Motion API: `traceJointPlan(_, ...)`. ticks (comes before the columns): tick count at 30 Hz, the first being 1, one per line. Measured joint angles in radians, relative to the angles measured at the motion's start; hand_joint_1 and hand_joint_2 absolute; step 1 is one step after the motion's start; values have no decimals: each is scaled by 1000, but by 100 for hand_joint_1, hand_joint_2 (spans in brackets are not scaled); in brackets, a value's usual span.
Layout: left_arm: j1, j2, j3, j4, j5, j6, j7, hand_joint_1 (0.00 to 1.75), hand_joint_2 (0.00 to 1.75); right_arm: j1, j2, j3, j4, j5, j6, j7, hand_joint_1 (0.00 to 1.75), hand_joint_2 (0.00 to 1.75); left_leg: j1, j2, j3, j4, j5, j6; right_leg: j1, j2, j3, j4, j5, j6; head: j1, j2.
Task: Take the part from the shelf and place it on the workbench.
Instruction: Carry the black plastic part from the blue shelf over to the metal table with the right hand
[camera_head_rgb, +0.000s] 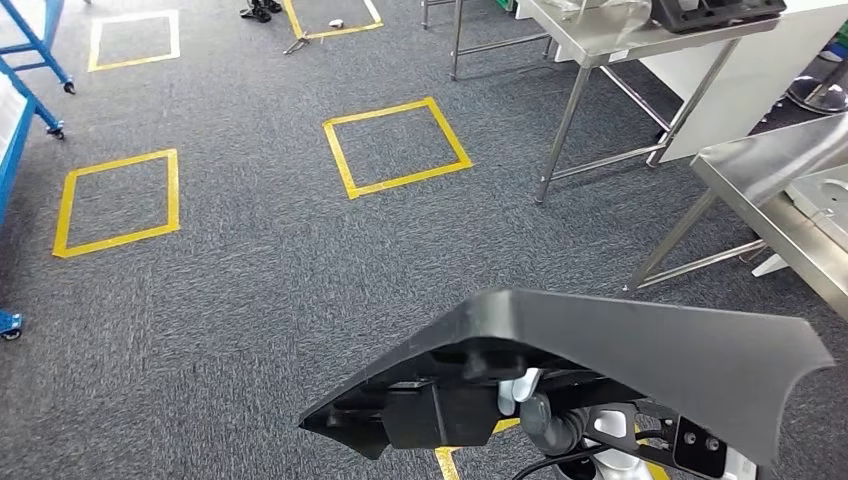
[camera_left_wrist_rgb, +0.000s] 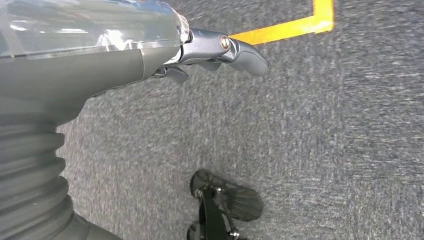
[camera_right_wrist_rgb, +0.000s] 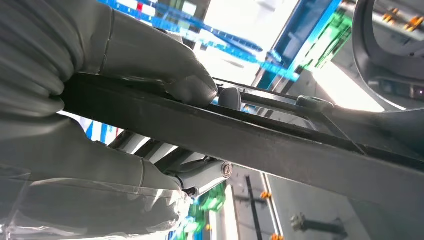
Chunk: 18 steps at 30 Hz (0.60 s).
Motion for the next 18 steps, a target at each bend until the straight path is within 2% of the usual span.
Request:
traceJointPlan(1,0,-3,-2,0,0,5,4,0,175,2,-2,0,3,-3,0,0,175,175,2,-19,12,-31,7,3,-1,11,-7,8,-2,8,0,0)
traceJointPlan(2,0,-6,-4,0,0,9,7,0,175,4,-4,0,6,-5,0,0,175,175,1,-28,15,-38,3,9,-1,21,-13,13,-2,15,0,0)
traceJointPlan(4,0,-12,-6,0,0,14,9,0,175,11,-8,0,12,-6,0,0,175,175,-4,-8,14,-40,6,26,-5,37,-21,14,1,27,0,0)
traceJointPlan(5,-2,-14,-7,0,0,15,9,0,175,13,-11,0,13,-6,0,0,175,175,-4,2,15,-42,9,32,-5,25,-26,22,-4,31,0,0)
traceJointPlan(6,-4,-16,-8,0,0,16,9,0,175,13,-13,1,15,-7,0,0,175,175,-5,14,16,-45,11,38,-4,2,-38,46,-19,35,0,0)
traceJointPlan(8,-3,-18,-9,0,0,17,8,0,175,14,-16,1,19,-8,1,0,175,175,-9,39,17,-48,12,47,-2,-58,-91,155,-76,40,0,0)
traceJointPlan(9,0,-18,-9,0,0,20,8,0,175,16,-17,1,22,-10,3,0,175,175,-13,52,17,-49,11,50,-2,-75,-126,224,-106,42,0,0)
traceJointPlan(10,3,-19,-9,0,0,23,8,0,175,19,-19,2,25,-12,4,0,175,175,-17,66,17,-49,10,52,-2,-83,-153,278,-124,42,0,0)
traceJointPlan(11,5,-20,-9,0,0,26,8,0,175,23,-20,3,29,-14,6,0,175,175,-20,80,17,-49,8,53,-2,-86,-164,301,-123,40,0,0)
traceJointPlan(12,6,-21,-8,0,0,29,8,0,175,27,-23,4,32,-16,8,0,175,175,-22,92,19,-49,7,54,-1,-88,-154,281,-104,35,0,0)
traceJointPlan(13,6,-24,-7,0,0,32,8,0,175,32,-25,5,35,-18,12,0,175,175,-24,103,21,-49,5,55,3,-94,-123,226,-72,29,0,0)
traceJointPlan(15,6,-31,-2,0,0,37,8,0,175,38,-27,5,39,-22,25,0,175,175,-27,121,28,-49,-1,52,18,-134,-46,81,-22,11,0,0)
traceJointPlan(16,7,-34,2,0,0,41,8,0,175,40,-27,5,40,-24,35,0,175,175,-28,130,30,-50,-3,50,27,-151,-22,34,-11,2,0,0)
traceJointPlan(17,8,-37,7,0,0,44,8,0,175,41,-28,5,41,-28,45,0,175,175,-28,139,32,-51,-5,46,34,-159,-12,11,-11,-5,0,0)
traceJointPlan(18,9,-40,10,0,0,48,8,0,175,44,-28,4,43,-32,56,0,175,175,-29,149,35,-53,-7,43,37,-152,-12,9,-11,-9,0,0)
